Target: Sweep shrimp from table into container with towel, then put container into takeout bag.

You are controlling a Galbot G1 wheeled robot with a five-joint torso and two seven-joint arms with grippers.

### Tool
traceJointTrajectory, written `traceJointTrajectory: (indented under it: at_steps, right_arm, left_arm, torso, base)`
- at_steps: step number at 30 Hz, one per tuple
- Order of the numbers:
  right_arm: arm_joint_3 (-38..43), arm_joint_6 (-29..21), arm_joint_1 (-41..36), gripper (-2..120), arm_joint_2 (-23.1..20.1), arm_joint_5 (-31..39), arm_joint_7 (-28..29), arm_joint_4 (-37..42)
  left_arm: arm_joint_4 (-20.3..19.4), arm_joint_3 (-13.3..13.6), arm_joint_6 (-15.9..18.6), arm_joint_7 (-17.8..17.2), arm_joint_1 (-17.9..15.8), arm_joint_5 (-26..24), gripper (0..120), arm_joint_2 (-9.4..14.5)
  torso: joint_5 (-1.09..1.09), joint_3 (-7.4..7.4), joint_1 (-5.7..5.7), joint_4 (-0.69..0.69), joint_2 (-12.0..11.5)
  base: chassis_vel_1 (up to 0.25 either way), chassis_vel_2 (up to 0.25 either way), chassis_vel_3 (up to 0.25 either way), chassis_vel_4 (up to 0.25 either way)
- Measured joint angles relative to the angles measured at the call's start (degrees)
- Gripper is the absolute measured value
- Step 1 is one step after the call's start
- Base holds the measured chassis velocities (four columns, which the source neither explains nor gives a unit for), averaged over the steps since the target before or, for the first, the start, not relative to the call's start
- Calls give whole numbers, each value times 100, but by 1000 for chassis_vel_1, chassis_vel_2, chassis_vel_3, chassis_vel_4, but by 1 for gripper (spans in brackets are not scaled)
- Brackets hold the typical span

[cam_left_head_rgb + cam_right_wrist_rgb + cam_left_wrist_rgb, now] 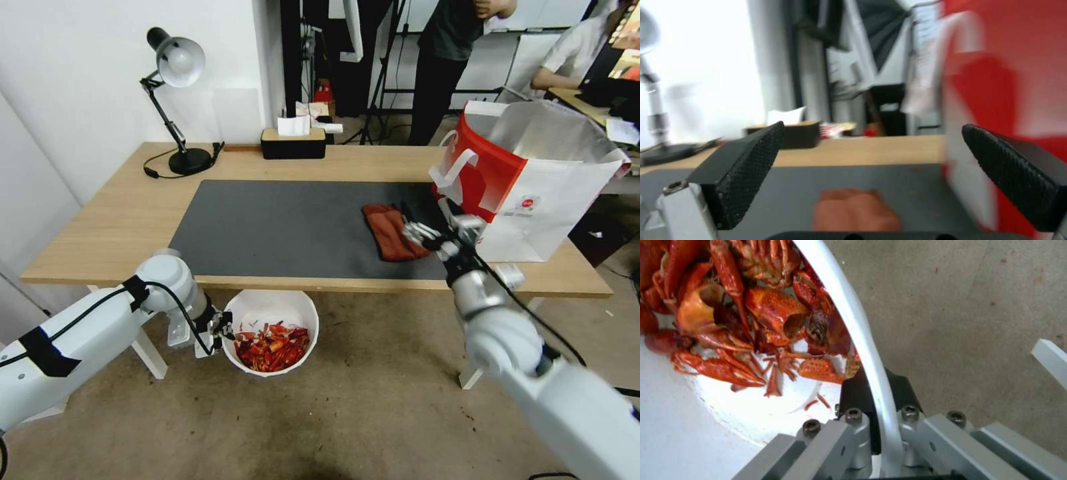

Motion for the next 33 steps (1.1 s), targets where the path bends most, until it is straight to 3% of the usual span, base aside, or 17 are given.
traceJointTrajectory:
  at_steps: [2,3,5,11,23,29,32,33]
  right_arm:
    - [213,399,-703,100,257,-648,333,73]
    - [213,399,-703,100,257,-648,333,73]
    - [424,580,-1551,100,524,-1172,621,303]
    - [484,461,-2519,100,577,-1344,680,424]
    - [244,576,-2584,100,695,-1479,383,137]
    - [254,576,-2634,100,712,-1494,333,104]
    - [252,577,-2661,100,725,-1510,289,104]
    - [252,577,-2661,100,725,-1510,289,104]
  left_arm:
    - [-25,-5,3,-1,27,2,0,-9]
    - [-25,-5,3,-1,27,2,0,-9]
    - [-31,-16,7,-3,36,-13,0,-5]
    - [-21,-25,9,-62,79,-19,0,6]
    - [-137,-12,-20,-104,217,24,0,46]
    - [-519,-78,-94,-217,469,135,0,270]
    - [-1048,-368,-133,-333,863,132,0,566]
    - [-1048,-368,-133,-333,863,132,0,566]
  torso:
    - [-3,0,0,-1,0]
    - [-3,0,0,-1,0]
    - [-4,0,0,0,0]
    - [-3,0,-1,-1,0]
    - [-2,1,0,1,0]
    - [-4,1,0,0,-1]
    - [-4,1,0,1,-1]
    - [-4,1,0,1,-1]
  base:
    - [0,0,0,0]
    - [0,0,0,0]
    - [0,0,0,0]
    - [0,0,0,0]
    - [0,0,0,0]
    - [0,0,0,0]
    - [0,0,0,0]
    - [0,0,0,0]
